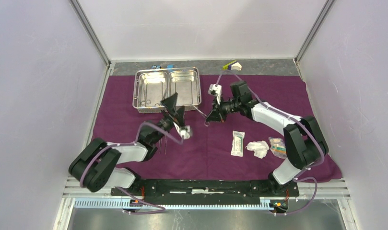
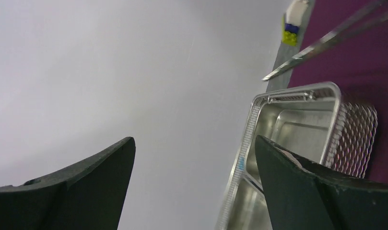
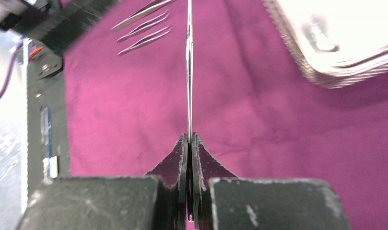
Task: Open and lay out the surgical kit
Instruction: Place the medical item in the surgical kit.
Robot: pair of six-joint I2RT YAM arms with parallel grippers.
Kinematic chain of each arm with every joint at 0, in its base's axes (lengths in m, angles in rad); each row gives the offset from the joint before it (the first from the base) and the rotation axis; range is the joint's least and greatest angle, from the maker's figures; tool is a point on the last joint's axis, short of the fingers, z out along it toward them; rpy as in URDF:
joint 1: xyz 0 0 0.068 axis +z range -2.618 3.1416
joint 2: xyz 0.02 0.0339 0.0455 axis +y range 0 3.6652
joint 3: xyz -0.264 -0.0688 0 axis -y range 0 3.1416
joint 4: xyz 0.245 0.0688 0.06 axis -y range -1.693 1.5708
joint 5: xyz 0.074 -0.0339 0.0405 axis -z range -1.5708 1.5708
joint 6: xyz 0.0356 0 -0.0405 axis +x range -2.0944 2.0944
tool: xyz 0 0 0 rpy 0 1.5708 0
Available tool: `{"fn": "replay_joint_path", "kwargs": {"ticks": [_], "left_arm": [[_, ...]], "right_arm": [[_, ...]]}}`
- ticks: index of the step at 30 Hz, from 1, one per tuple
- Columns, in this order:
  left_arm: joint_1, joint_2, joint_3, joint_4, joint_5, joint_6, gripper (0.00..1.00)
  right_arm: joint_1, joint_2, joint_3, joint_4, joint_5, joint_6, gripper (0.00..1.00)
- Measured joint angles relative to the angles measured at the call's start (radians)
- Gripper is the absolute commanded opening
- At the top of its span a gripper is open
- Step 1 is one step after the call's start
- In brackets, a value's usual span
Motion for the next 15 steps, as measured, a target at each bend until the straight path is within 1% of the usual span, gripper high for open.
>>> {"fn": "replay_joint_path", "kwargs": {"ticks": [3, 4, 6, 8, 10, 12, 15], "left_arm": [[0.0, -0.097, 0.08, -0.109, -0.169, -0.266, 0.97], [0.0, -0.119, 0.121, -0.154, -0.231, -0.358, 0.97], [0.0, -0.139, 0.199, -0.257, -0.312, -0.51, 0.95], [0.0, -0.14, 0.314, -0.448, -0.368, -0.69, 0.93], [0.0, -0.134, 0.415, -0.626, -0.376, -0.844, 0.93], [0.0, -0.121, 0.506, -0.797, -0.353, -0.995, 0.93], [0.0, -0.084, 0.613, -0.988, -0.29, -1.184, 0.92]], "right_arm": [[-0.01, -0.05, 0.0, 0.04, 0.085, 0.026, 0.0], [-0.008, -0.069, -0.001, 0.06, 0.115, 0.037, 0.0], [-0.008, -0.101, -0.002, 0.096, 0.161, 0.055, 0.0], [-0.006, -0.129, -0.003, 0.132, 0.202, 0.072, 0.0], [-0.007, -0.147, -0.004, 0.161, 0.236, 0.09, 0.0], [-0.007, -0.156, -0.008, 0.189, 0.264, 0.109, 0.0], [-0.007, -0.156, -0.027, 0.226, 0.299, 0.146, 0.0]]}}
